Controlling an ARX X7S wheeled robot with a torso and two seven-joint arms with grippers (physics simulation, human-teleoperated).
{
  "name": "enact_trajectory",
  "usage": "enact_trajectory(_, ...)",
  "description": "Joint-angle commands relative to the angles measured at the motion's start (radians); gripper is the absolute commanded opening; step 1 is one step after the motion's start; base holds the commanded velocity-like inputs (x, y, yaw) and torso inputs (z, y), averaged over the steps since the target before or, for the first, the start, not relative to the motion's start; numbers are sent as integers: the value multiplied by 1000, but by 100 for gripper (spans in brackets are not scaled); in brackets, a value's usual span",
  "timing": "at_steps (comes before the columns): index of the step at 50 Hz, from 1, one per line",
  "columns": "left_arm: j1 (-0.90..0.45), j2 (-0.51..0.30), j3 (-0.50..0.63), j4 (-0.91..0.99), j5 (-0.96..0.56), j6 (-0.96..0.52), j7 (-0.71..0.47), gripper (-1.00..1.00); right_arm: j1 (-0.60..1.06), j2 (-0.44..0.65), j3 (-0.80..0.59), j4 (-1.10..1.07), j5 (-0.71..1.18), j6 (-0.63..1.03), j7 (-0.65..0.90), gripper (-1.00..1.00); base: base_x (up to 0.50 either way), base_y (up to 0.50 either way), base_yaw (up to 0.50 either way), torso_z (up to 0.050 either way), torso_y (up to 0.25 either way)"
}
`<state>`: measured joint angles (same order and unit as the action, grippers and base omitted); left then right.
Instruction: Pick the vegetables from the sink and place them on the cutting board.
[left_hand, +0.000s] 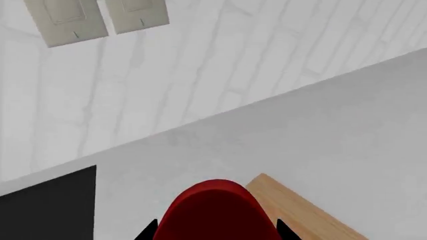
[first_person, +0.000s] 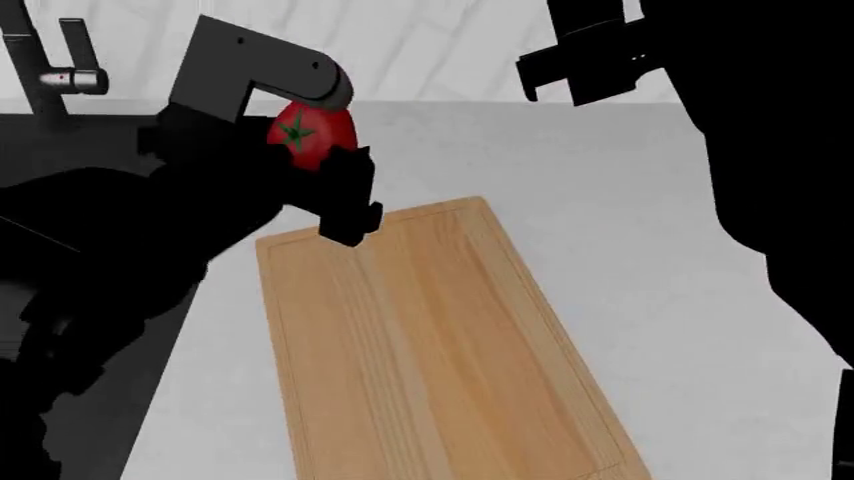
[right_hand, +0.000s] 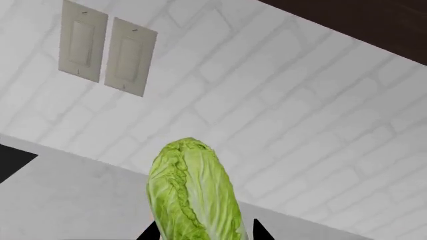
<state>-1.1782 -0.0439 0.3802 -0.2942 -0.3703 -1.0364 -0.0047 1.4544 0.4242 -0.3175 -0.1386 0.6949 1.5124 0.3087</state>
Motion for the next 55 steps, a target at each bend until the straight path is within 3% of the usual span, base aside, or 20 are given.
enact_trajectory(1,-28,35,70,-159,-17,108,-24,-100,-28,-14,45,-29,-27,-1,0,-100,0,0,0,0,0)
enact_trajectory(19,-43,29,203,-258,-112,187,-63,-100,-40,-7,48,-26,-1,-8,23,-100,0,0,0,0,1)
enact_trajectory(55,44,14,322,-320,-188,227,-93,-100,-78,9,66,-27,54,-37,67,-100,0,0,0,0,1)
